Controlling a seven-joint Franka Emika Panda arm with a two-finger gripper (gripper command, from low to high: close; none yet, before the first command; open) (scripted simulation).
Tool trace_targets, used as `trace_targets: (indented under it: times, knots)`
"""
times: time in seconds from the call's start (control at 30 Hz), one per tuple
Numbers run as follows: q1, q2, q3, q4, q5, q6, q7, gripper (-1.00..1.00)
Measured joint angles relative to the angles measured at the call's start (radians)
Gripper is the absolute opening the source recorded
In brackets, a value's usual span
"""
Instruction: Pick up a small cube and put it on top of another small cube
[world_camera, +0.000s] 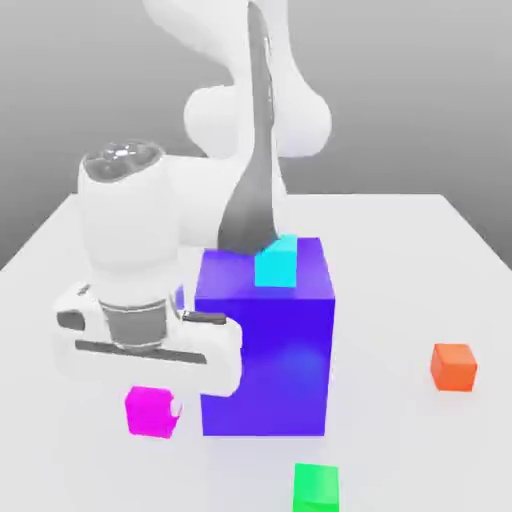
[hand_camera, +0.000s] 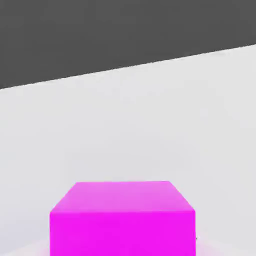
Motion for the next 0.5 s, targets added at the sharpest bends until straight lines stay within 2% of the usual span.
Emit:
trace_targets:
  times: [0.2,0.37,0.4,0.5]
  knots:
    - [0.107,0.018,0.12,0.071,-0.037,-0.057,-0.078,-1.0]
    - [0.162,0.161,0.098,0.094,-0.122,0.056,-0.037,-1.0]
    - [0.169,0.181,0.09,0.095,-0.133,0.075,-0.03,1.0]
    - [0.169,0.181,0.09,0.095,-0.133,0.075,-0.03,1.0]
